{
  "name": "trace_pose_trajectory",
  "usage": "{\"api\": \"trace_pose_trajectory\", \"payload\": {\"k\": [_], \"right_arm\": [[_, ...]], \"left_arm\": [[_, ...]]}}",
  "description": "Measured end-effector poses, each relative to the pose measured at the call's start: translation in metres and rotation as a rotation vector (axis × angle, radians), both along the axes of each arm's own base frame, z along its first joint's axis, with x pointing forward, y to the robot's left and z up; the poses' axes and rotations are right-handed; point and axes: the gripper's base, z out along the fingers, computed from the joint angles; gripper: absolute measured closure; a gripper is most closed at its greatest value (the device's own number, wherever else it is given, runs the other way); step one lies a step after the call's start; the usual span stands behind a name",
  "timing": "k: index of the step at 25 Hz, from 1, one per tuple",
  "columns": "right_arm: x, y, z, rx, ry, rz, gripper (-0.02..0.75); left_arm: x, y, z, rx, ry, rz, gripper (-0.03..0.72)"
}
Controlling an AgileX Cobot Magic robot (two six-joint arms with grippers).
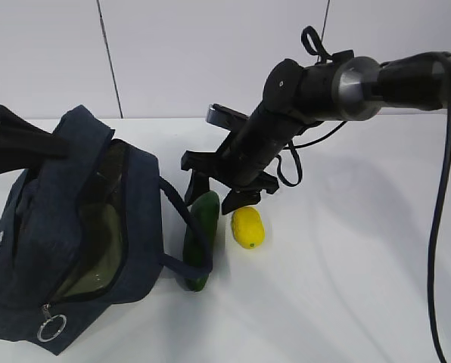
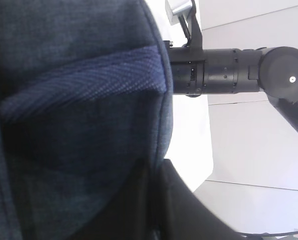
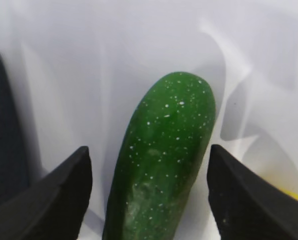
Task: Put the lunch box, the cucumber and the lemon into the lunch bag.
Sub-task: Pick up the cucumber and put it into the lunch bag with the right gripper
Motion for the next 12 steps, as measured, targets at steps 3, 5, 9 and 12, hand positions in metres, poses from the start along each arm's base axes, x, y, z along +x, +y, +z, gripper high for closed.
{"api": "trace_pose_trajectory", "payload": {"k": [3,5,9,12], "right_arm": [[0.0000,0.0000,0.0000,0.000,0.000,0.000,0.216],[0.0000,0.0000,0.0000,0.000,0.000,0.000,0.216],[0.0000,-0.0002,-0.0001,-0.003,-0.001,0.002,0.216],[0.0002,-0.0008,-0.0005,-0.012,-0.006,0.006,0.216]], "left_arm": [[0.0000,0.0000,0.0000,0.000,0.000,0.000,0.687],[0.0000,0.0000,0.0000,0.000,0.000,0.000,0.687],[0.0001,0.0000,0.0001,-0.001,0.000,0.001,0.687],[0.0001,0.0000,0.0001,-0.001,0.000,0.001,0.687]]}}
